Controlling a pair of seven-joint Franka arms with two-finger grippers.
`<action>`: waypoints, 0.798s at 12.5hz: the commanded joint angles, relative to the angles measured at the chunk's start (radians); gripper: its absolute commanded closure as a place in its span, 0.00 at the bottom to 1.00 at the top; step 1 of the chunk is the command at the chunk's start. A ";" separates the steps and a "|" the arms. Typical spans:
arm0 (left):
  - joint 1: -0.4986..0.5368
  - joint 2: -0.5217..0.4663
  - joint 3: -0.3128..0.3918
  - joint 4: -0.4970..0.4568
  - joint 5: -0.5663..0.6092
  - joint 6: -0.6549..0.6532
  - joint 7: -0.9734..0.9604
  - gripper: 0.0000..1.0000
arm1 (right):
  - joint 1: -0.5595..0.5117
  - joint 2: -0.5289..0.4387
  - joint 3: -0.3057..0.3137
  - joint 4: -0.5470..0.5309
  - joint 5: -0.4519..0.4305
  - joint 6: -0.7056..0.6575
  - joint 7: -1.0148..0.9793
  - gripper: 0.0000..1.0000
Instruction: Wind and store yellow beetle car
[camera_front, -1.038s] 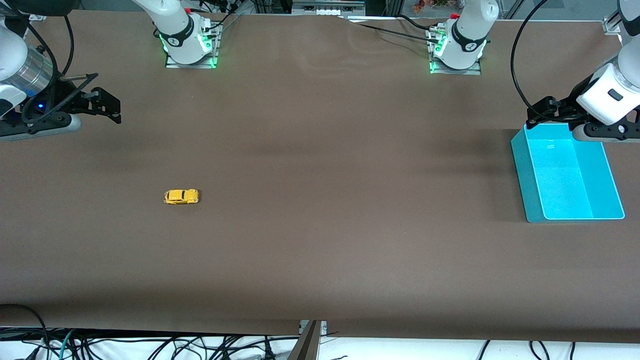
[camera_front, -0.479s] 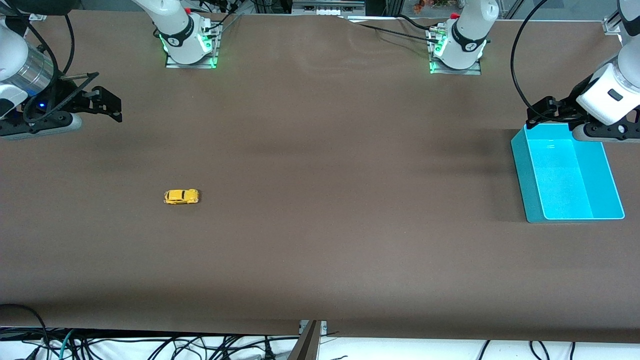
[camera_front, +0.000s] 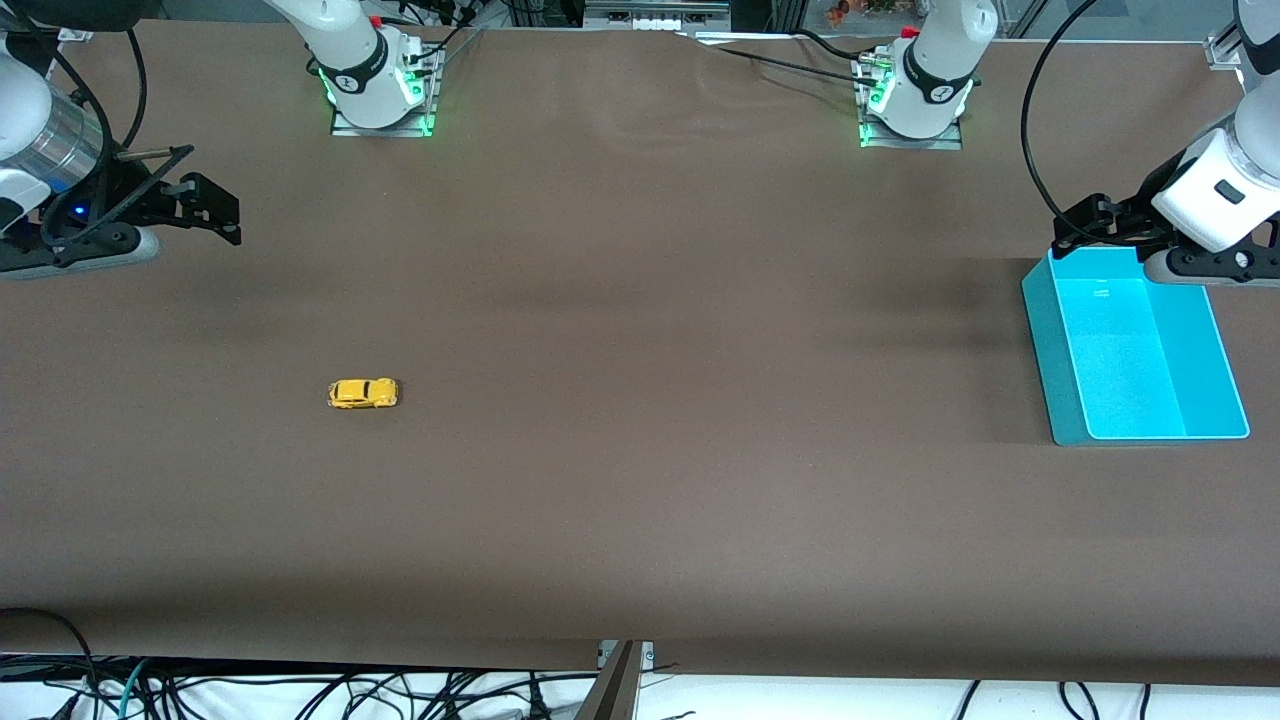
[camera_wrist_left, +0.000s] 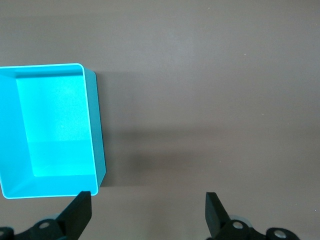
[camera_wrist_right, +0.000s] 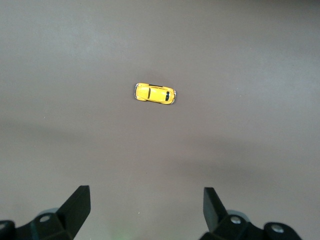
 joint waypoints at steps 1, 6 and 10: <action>0.003 0.015 -0.006 0.028 0.028 -0.020 -0.003 0.00 | -0.012 -0.011 0.006 0.003 0.007 -0.013 -0.011 0.00; -0.004 0.015 -0.011 0.042 0.030 -0.023 -0.005 0.00 | -0.012 -0.011 0.004 0.003 0.007 -0.013 -0.011 0.00; -0.006 0.015 -0.011 0.042 0.030 -0.023 -0.005 0.00 | -0.012 -0.011 0.004 0.003 0.006 -0.013 -0.011 0.00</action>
